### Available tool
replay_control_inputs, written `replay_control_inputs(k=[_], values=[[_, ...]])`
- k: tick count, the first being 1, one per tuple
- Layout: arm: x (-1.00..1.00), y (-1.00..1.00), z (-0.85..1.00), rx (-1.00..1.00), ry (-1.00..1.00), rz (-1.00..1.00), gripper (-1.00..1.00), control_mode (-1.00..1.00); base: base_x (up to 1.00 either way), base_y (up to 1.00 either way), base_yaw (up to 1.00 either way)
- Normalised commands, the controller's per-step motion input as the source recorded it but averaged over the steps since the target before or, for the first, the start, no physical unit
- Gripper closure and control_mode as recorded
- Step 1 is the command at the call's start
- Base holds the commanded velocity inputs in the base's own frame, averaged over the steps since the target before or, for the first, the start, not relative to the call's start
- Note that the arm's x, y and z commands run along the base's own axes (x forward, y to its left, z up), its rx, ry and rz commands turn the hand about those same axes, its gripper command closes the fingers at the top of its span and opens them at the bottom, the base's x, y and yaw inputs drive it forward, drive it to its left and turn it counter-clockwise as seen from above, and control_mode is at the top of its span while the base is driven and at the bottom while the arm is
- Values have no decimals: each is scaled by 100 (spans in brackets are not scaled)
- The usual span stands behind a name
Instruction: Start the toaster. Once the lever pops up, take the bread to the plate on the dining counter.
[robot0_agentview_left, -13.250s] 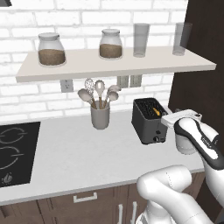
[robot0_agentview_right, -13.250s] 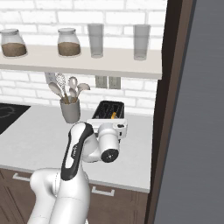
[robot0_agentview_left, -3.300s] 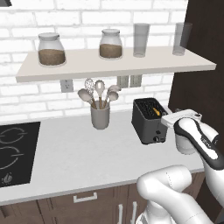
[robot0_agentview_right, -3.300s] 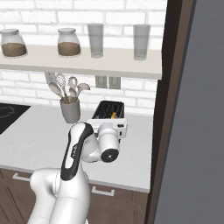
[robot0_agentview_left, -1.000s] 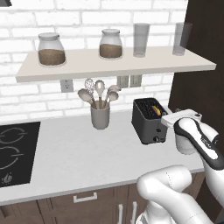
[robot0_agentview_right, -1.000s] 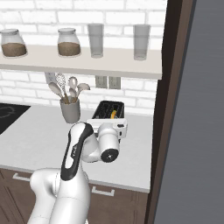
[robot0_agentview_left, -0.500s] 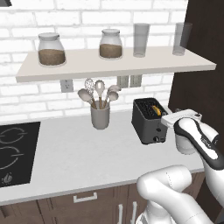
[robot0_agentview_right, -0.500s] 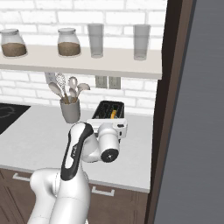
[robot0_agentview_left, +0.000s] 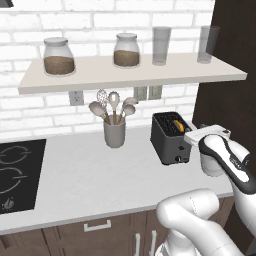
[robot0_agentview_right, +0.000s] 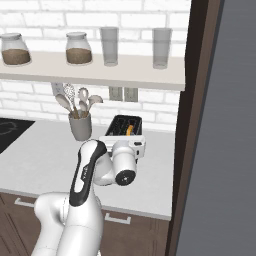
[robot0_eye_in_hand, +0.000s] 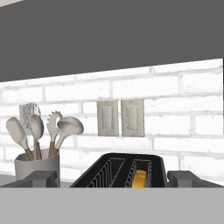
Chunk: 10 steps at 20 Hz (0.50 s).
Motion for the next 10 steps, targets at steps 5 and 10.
replay_control_inputs(k=[5, 10], values=[[0, 0, 0, 0, 0, 0, -100, -100, 0, 0, 0], [0, 0, 0, 0, 0, 0, -100, -100, 0, 0, 0]])
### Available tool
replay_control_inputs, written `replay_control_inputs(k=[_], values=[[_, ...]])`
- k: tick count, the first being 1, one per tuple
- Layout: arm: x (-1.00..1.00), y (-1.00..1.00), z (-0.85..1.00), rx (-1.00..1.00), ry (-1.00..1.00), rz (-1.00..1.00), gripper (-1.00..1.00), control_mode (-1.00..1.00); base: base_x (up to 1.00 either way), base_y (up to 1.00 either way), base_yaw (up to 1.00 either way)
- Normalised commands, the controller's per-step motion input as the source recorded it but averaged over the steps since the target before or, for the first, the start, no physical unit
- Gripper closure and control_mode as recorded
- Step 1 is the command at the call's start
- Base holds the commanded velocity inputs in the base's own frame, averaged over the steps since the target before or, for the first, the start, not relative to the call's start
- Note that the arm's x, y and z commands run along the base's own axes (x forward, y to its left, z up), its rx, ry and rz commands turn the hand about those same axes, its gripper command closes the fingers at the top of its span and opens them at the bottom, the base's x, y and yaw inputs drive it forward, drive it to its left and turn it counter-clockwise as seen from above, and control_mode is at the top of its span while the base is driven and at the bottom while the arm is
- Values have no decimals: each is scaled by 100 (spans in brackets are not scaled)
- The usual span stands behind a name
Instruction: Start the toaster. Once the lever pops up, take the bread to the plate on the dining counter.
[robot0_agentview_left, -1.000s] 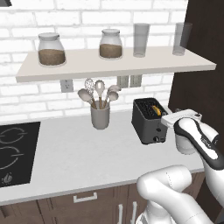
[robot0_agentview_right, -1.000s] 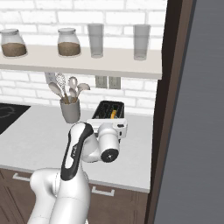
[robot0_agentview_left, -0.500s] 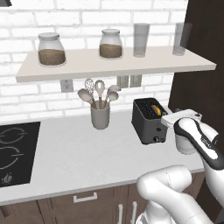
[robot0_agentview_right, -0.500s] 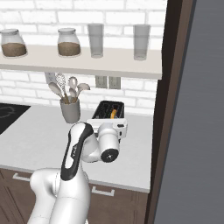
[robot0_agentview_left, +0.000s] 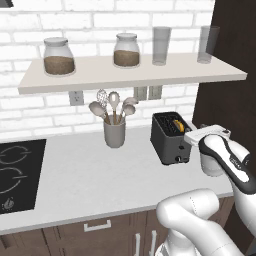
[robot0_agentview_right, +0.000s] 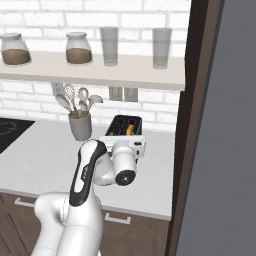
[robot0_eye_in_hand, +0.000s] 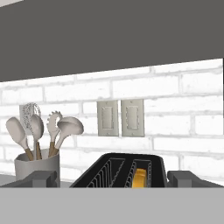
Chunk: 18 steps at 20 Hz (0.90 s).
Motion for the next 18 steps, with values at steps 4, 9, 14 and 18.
replay_control_inputs(k=[4, 9, 14, 18], values=[[0, 0, 0, 0, 0, 0, -100, -100, 0, 0, 0], [0, 0, 0, 0, 0, 0, -100, -100, 0, 0, 0], [0, 0, 0, 0, 0, 0, -100, -100, 0, 0, 0], [0, 0, 0, 0, 0, 0, -100, -100, 0, 0, 0]])
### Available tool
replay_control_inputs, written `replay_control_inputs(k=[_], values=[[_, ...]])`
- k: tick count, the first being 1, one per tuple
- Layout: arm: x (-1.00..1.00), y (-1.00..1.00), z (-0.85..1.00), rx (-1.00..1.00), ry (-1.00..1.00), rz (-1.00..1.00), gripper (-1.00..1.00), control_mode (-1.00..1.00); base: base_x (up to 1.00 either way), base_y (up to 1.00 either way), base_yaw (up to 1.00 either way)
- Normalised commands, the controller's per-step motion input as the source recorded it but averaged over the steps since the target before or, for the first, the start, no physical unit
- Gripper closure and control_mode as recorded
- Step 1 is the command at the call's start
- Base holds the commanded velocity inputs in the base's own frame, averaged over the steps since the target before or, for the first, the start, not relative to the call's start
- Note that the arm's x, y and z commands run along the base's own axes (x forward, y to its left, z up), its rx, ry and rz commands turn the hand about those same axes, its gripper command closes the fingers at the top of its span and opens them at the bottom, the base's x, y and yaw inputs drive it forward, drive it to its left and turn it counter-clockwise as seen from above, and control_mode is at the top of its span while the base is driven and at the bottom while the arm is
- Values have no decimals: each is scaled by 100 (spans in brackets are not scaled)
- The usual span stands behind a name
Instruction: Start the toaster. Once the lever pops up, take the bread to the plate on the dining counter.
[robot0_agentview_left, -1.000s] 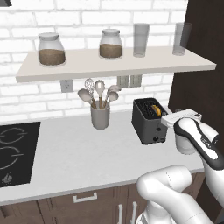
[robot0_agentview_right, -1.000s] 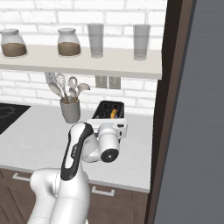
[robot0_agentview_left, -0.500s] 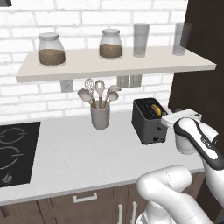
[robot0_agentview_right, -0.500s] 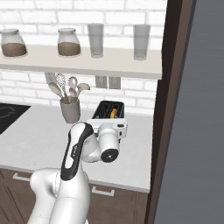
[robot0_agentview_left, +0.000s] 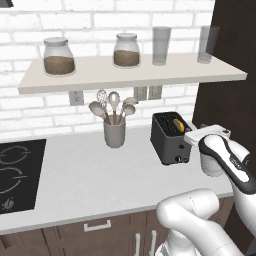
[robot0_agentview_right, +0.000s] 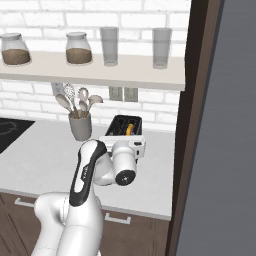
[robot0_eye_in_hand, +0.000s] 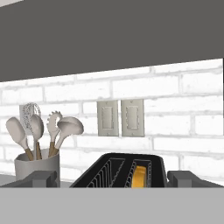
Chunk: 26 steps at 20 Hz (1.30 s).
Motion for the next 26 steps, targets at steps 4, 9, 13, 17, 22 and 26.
replay_control_inputs(k=[4, 9, 13, 17, 22, 26], values=[[0, 0, 0, 0, 0, 0, -100, -100, 0, 0, 0], [0, 0, 0, 0, 0, 0, -100, -100, 0, 0, 0], [0, 0, 0, 0, 0, 0, -100, -100, 0, 0, 0], [0, 0, 0, 0, 0, 0, -100, -100, 0, 0, 0], [0, 0, 0, 0, 0, 0, -100, -100, 0, 0, 0], [0, 0, 0, 0, 0, 0, -100, -100, 0, 0, 0]])
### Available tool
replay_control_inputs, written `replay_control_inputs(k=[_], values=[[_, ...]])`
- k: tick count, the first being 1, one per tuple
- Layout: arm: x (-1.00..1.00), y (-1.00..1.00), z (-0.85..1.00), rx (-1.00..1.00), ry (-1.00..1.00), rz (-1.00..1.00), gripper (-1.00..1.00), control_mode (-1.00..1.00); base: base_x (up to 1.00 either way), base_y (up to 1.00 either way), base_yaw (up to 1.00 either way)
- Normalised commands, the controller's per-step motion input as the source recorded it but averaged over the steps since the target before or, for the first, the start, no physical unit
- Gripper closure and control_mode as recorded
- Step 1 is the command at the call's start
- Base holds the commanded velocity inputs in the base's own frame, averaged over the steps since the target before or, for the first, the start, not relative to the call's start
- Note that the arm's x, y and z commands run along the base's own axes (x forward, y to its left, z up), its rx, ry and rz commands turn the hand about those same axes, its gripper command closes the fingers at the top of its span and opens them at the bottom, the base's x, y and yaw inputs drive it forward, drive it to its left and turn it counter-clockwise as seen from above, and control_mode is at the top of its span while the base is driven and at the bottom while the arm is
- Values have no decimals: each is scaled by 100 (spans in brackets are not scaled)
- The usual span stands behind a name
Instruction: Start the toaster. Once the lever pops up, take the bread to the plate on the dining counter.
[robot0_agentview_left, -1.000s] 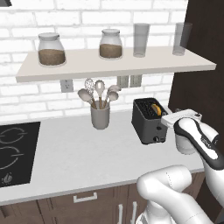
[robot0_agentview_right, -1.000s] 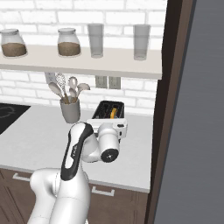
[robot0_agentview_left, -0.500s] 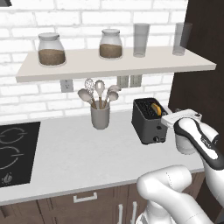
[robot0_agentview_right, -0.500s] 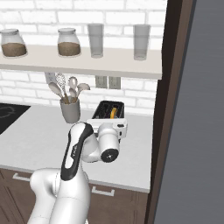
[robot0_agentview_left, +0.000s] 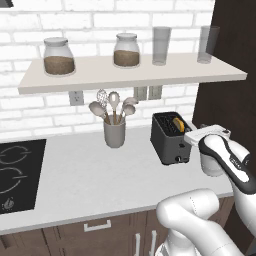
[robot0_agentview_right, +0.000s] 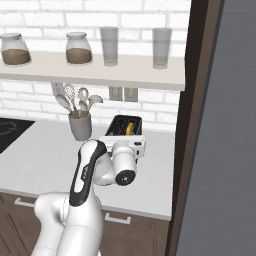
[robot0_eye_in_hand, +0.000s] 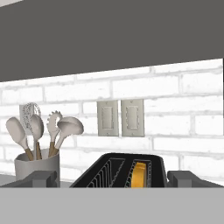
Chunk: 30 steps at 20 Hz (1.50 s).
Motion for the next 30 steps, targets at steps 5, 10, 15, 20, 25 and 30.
replay_control_inputs(k=[5, 10, 15, 20, 25, 30], values=[[0, 0, 0, 0, 0, 0, -100, -100, 0, 0, 0], [0, 0, 0, 0, 0, 0, -100, -100, 0, 0, 0], [0, 0, 0, 0, 0, 0, -100, -100, 0, 0, 0], [0, 0, 0, 0, 0, 0, -100, -100, 0, 0, 0], [0, 0, 0, 0, 0, 0, -100, -100, 0, 0, 0], [0, 0, 0, 0, 0, 0, -100, -100, 0, 0, 0]])
